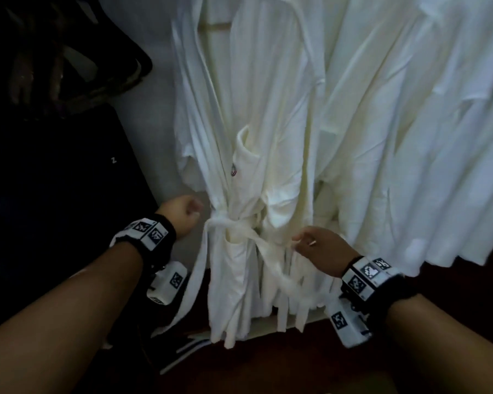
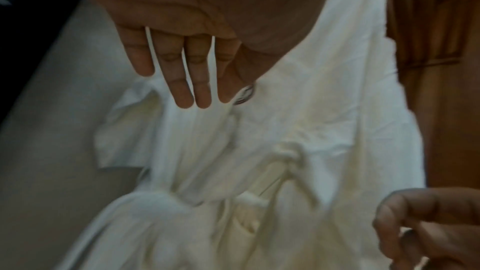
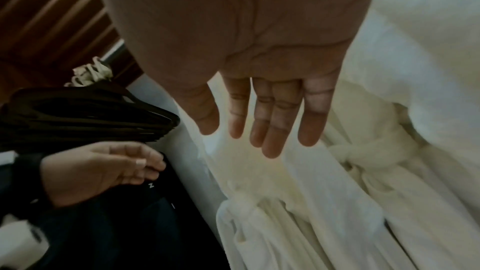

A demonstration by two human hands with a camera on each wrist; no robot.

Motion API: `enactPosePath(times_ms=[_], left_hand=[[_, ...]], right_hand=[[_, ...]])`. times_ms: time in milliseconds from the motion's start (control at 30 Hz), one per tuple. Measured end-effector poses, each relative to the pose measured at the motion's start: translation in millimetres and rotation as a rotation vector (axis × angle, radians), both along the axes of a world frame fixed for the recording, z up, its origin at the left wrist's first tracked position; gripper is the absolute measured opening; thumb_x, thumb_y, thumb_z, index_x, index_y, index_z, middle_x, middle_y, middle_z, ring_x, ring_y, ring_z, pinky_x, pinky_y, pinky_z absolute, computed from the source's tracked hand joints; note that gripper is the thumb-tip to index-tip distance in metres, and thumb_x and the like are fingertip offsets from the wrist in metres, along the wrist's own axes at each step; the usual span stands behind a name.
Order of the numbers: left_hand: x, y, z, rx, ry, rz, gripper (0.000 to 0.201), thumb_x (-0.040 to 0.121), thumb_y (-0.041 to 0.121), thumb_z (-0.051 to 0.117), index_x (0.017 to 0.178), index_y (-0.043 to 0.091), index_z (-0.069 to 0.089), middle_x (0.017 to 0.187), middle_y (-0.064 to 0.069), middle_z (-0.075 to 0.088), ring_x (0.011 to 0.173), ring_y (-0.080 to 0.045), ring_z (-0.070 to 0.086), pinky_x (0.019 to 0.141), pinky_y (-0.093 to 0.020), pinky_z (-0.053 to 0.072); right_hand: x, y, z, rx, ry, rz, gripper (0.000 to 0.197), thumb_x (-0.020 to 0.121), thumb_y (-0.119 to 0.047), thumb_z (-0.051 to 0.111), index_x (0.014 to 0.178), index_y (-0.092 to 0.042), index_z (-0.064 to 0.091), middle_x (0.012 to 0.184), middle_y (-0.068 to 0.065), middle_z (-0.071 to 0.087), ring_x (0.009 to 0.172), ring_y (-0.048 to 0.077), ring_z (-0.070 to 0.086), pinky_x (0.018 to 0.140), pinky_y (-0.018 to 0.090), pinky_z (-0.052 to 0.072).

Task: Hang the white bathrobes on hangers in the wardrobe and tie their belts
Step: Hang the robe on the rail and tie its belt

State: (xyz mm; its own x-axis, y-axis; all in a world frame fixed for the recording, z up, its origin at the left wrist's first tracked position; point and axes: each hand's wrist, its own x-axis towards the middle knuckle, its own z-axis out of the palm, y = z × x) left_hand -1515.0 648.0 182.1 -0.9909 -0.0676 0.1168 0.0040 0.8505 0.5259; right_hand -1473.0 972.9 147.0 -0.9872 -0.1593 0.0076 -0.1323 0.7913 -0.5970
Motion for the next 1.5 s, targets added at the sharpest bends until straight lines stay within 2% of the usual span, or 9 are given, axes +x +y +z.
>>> enactPosePath(times_ms=[100, 200, 467, 567, 700, 933, 1067, 1233, 1500], left_hand=[[-3.8, 30.4, 40.5, 0.024, 0.141, -0.132, 0.017, 0.088, 0.014, 0.058, 0.103, 0.016, 0.066, 0.099, 0.001, 0.065, 0.087, -0.016, 0.061, 0.077, -0.019, 0.041], [-16.7, 50.1, 94.9, 0.007, 0.287, -0.251, 0.019, 0.086, 0.013, 0.06, 0.103, 0.019, 0.066, 0.098, 0.005, 0.06, 0.077, -0.013, 0.06, 0.081, -0.032, 0.052], [-32.4, 98.4, 227.7, 0.046, 0.739, -0.411, 0.067, 0.084, 0.021, 0.064, 0.143, 0.033, 0.033, 0.14, -0.002, 0.028, 0.114, -0.017, 0.049, 0.098, -0.028, 0.043], [-39.8, 114.9, 244.6, -0.014, 0.689, -0.445, 0.062, 0.086, 0.026, 0.063, 0.141, 0.035, 0.037, 0.145, -0.004, 0.021, 0.112, -0.023, 0.053, 0.104, -0.029, 0.041], [-46.6, 129.7, 249.3, 0.065, 0.7, -0.493, 0.054, 0.085, 0.021, 0.061, 0.136, 0.031, 0.046, 0.135, -0.004, 0.028, 0.073, -0.015, 0.056, 0.095, -0.032, 0.047], [-28.3, 184.1, 221.4, 0.027, 0.788, -0.919, 0.036, 0.087, 0.027, 0.055, 0.123, 0.023, 0.057, 0.115, 0.001, 0.043, 0.09, -0.016, 0.055, 0.082, -0.029, 0.049], [24.8, 250.7, 176.7, 0.055, 0.608, -1.346, 0.016, 0.091, 0.02, 0.058, 0.104, 0.022, 0.065, 0.097, 0.006, 0.055, 0.069, -0.012, 0.059, 0.066, -0.015, 0.041], [146.8, 330.5, 97.8, -0.02, 0.401, -1.739, 0.013, 0.092, 0.022, 0.057, 0.096, 0.028, 0.068, 0.088, 0.016, 0.058, 0.076, -0.004, 0.054, 0.073, -0.022, 0.045], [484.0, 368.8, 8.2, -0.039, 0.156, -2.363, 0.014, 0.093, 0.019, 0.056, 0.094, 0.026, 0.068, 0.093, 0.011, 0.06, 0.086, -0.008, 0.054, 0.076, -0.023, 0.038]], right_hand=[[0.9, 1.2, 23.5, -0.007, 0.116, 0.034, 0.016, 0.088, -0.03, 0.068, 0.1, -0.02, 0.068, 0.091, -0.008, 0.064, 0.077, 0.002, 0.058, 0.067, 0.004, 0.037], [-0.8, 4.1, 65.7, -0.004, 0.182, 0.045, 0.017, 0.088, -0.031, 0.067, 0.103, -0.023, 0.066, 0.092, -0.01, 0.063, 0.08, 0.006, 0.061, 0.074, 0.013, 0.044], [9.7, 3.5, 178.8, -0.056, 0.39, 0.032, 0.031, 0.089, -0.036, 0.063, 0.119, -0.038, 0.056, 0.107, -0.016, 0.053, 0.08, 0.007, 0.062, 0.085, 0.021, 0.049], [17.6, -1.6, 192.6, -0.038, 0.383, 0.018, 0.039, 0.088, -0.043, 0.062, 0.126, -0.044, 0.05, 0.112, -0.018, 0.051, 0.082, 0.004, 0.061, 0.088, 0.021, 0.048], [28.1, 1.8, 192.0, -0.02, 0.364, -0.07, 0.035, 0.087, -0.048, 0.062, 0.121, -0.047, 0.054, 0.111, -0.02, 0.054, 0.083, 0.002, 0.061, 0.085, 0.02, 0.05], [84.3, 26.8, 175.8, 0.028, 0.296, -0.407, 0.022, 0.088, -0.046, 0.061, 0.11, -0.042, 0.061, 0.1, -0.021, 0.063, 0.08, -0.001, 0.062, 0.077, 0.017, 0.05], [173.6, 54.5, 146.2, 0.027, 0.295, -0.705, 0.016, 0.086, -0.037, 0.066, 0.101, -0.031, 0.069, 0.085, -0.015, 0.068, 0.076, 0.0, 0.063, 0.072, 0.019, 0.046], [354.5, 67.2, 102.9, 0.071, 0.129, -1.112, 0.018, 0.091, -0.039, 0.06, 0.106, -0.031, 0.066, 0.098, -0.013, 0.066, 0.092, 0.005, 0.061, 0.083, 0.027, 0.051], [706.2, -65.0, 44.0, 0.074, 0.008, -1.946, 0.019, 0.09, -0.034, 0.062, 0.103, -0.023, 0.068, 0.095, -0.008, 0.067, 0.09, 0.01, 0.062, 0.079, 0.023, 0.046]])
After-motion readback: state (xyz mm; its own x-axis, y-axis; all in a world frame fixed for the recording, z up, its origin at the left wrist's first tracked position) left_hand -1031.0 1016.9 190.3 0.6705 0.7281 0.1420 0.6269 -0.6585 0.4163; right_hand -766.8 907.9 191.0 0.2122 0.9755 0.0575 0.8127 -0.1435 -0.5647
